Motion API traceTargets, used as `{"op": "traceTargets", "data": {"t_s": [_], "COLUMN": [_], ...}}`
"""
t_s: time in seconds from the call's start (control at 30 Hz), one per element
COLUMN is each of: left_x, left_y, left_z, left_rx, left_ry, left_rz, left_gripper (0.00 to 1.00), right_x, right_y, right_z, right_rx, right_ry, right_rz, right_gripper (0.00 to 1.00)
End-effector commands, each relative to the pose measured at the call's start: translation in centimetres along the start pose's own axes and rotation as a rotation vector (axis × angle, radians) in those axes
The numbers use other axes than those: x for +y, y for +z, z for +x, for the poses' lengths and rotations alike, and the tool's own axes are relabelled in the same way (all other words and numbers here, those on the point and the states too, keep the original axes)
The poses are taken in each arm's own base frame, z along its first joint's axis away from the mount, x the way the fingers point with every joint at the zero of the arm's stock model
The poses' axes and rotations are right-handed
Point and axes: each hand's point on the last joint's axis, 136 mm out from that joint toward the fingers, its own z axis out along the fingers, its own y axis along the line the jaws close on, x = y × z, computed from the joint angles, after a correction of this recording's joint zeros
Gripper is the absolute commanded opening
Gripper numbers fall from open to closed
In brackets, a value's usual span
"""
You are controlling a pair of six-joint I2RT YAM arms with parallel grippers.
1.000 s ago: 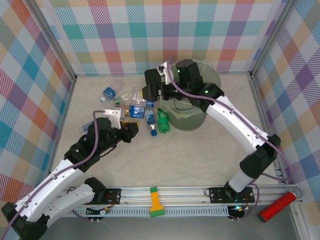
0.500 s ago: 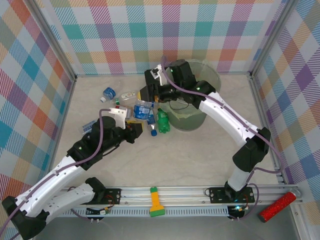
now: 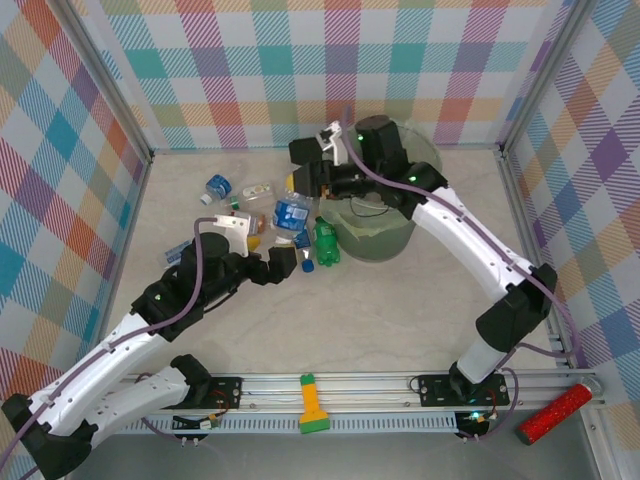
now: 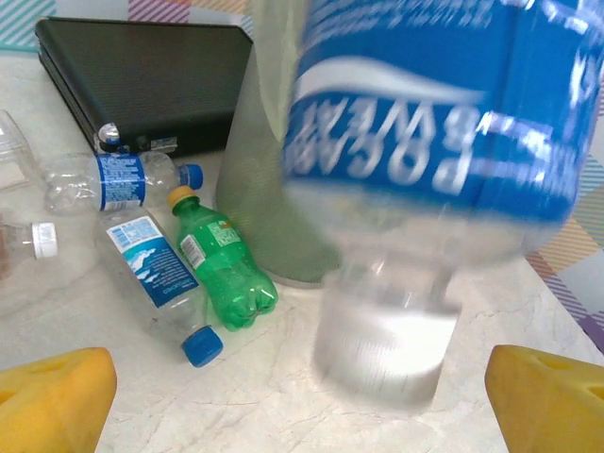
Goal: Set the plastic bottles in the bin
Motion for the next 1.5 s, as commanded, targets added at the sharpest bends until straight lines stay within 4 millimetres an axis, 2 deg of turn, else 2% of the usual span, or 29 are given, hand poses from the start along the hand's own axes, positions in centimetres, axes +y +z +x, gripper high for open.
{"op": "traceTargets", "data": {"t_s": [0.0, 0.23, 0.47, 0.67, 0.73, 0.87, 1.1, 1.33, 1.47], "left_x": [0.2, 2.1, 2.5, 2.7, 2.7, 2.7, 3.1, 3.3, 3.1], "left_y": [-1.3, -1.8, -2.1, -2.4, -2.5, -2.7, -3.4, -3.6, -3.2], "left_z": [-1.2, -1.2, -1.0, -0.6, -0.6, -0.4, -0.2, -0.2, -0.1], "left_rx": [-0.046, -0.080, -0.088, -0.081, -0.083, -0.082, -0.082, -0.094, -0.084], "left_ry": [-0.009, -0.047, -0.065, -0.067, -0.069, -0.070, -0.066, -0.064, -0.064], "left_rz": [-0.023, -0.113, -0.132, -0.132, -0.128, -0.127, -0.140, -0.144, -0.141], "left_gripper": [1.00, 1.00, 1.00, 1.00, 0.99, 0.99, 1.00, 1.00, 0.99], "right_x": [1.0, -2.5, -6.1, -7.5, -8.3, -10.8, -15.8, -17.9, -18.4], "right_y": [-3.3, -9.4, -16.1, -19.1, -19.6, -19.3, -18.7, -19.0, -18.6], "right_z": [-2.6, -6.2, -9.5, -11.7, -12.3, -13.0, -12.8, -12.6, -12.5], "right_rx": [-0.118, -0.290, -0.552, -0.647, -0.657, -0.624, -0.553, -0.537, -0.524], "right_ry": [-0.049, -0.046, -0.168, -0.332, -0.364, -0.406, -0.375, -0.360, -0.356], "right_rz": [0.021, 0.187, 0.538, 0.753, 0.815, 0.921, 1.034, 1.073, 1.063], "right_gripper": [0.57, 0.58, 0.56, 0.58, 0.58, 0.58, 0.59, 0.60, 0.62]}}
